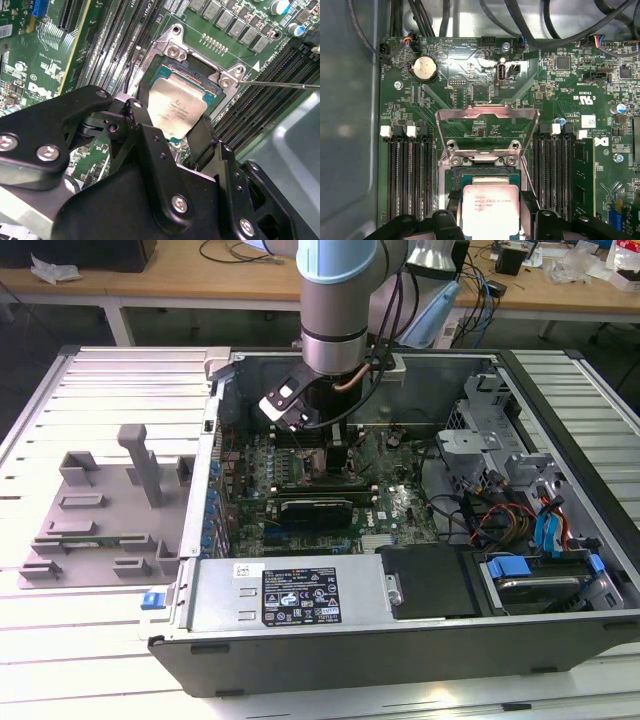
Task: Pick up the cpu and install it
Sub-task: 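Place the cpu into insertion slot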
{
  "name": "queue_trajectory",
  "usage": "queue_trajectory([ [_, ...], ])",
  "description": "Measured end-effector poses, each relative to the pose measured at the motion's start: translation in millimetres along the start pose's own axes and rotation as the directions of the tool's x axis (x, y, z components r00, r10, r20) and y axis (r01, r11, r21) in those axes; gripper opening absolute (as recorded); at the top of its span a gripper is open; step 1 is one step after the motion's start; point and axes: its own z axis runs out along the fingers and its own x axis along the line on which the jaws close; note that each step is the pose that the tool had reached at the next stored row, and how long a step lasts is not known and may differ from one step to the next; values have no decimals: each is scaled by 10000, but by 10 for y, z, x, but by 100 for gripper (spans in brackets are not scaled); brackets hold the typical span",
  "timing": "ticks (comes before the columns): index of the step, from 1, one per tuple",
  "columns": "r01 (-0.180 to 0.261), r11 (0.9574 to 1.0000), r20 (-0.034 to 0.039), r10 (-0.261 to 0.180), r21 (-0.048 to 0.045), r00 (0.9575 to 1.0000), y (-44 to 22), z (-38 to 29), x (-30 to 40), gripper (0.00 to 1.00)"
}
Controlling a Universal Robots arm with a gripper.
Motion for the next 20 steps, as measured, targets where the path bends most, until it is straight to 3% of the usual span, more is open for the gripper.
queue_trajectory([
  [5,14,10000,0,-14,0,10000,-5,55,1,55],
  [20,132,9999,-6,-132,-1,9999,-9,107,22,55],
])
